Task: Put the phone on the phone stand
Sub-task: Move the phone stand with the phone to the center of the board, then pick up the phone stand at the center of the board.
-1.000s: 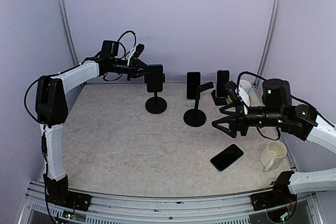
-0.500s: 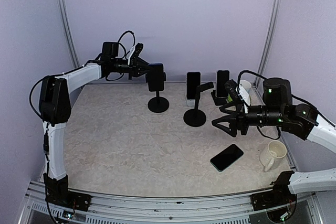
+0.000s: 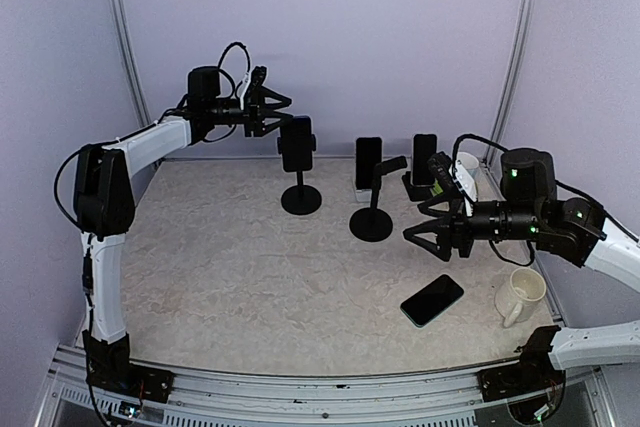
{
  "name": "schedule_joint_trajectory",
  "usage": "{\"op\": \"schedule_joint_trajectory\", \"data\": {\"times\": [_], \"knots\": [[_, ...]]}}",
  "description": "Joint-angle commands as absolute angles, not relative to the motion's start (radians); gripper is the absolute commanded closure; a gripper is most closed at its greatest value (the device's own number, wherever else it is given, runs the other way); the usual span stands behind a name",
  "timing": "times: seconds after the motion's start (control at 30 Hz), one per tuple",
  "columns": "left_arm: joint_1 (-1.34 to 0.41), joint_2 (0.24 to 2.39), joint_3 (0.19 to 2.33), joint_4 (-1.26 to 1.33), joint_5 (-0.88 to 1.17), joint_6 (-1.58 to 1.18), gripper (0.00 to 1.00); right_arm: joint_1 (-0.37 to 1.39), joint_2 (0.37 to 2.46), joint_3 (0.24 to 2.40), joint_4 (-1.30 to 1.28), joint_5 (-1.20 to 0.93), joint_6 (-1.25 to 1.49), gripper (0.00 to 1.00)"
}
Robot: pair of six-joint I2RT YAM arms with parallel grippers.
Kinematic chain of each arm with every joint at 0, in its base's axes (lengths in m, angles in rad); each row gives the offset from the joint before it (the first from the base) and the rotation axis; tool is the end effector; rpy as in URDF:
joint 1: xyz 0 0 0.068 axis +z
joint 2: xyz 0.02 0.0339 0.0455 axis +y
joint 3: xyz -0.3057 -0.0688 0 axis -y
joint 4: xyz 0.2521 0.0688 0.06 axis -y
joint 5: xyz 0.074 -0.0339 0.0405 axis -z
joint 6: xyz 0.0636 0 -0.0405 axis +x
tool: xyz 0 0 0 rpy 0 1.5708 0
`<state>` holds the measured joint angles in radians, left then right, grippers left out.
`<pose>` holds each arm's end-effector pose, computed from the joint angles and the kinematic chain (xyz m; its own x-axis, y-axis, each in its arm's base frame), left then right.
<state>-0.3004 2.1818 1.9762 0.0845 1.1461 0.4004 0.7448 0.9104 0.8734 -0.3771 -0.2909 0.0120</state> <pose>0.5119 -0.2193 0.3591 0.2780 0.0820 -0.9571 0.9529 0.1021 0.2856 0.1421 0.1559 0.3513 -0.3059 -0.2664 -0.9140 -0.8388 0.5296 0.1264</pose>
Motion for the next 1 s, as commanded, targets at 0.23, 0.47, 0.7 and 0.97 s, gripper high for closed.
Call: {"op": "schedule_joint_trajectory", "data": {"times": [0.23, 0.47, 0.7, 0.97], "knots": [[-0.245, 2.13, 1.817, 0.498, 1.011, 0.066, 0.01, 0.739, 0.909, 0.909, -0.392, -0.231, 0.037, 0.23], [-0.245, 1.933, 1.577, 0.68, 0.879, -0.061, 0.01, 0.735, 0.915, 0.926, -0.402, -0.109, 0.124, 0.16], [-0.298, 1.701, 1.289, 0.735, 0.724, -0.101, 0.01, 0.672, 0.94, 0.906, -0.373, -0.108, 0.202, 0.11], [-0.548, 1.486, 0.993, 0.659, 0.499, -0.01, 0.01, 0.493, 1.031, 0.927, -0.191, -0.249, 0.245, 0.12]]}}
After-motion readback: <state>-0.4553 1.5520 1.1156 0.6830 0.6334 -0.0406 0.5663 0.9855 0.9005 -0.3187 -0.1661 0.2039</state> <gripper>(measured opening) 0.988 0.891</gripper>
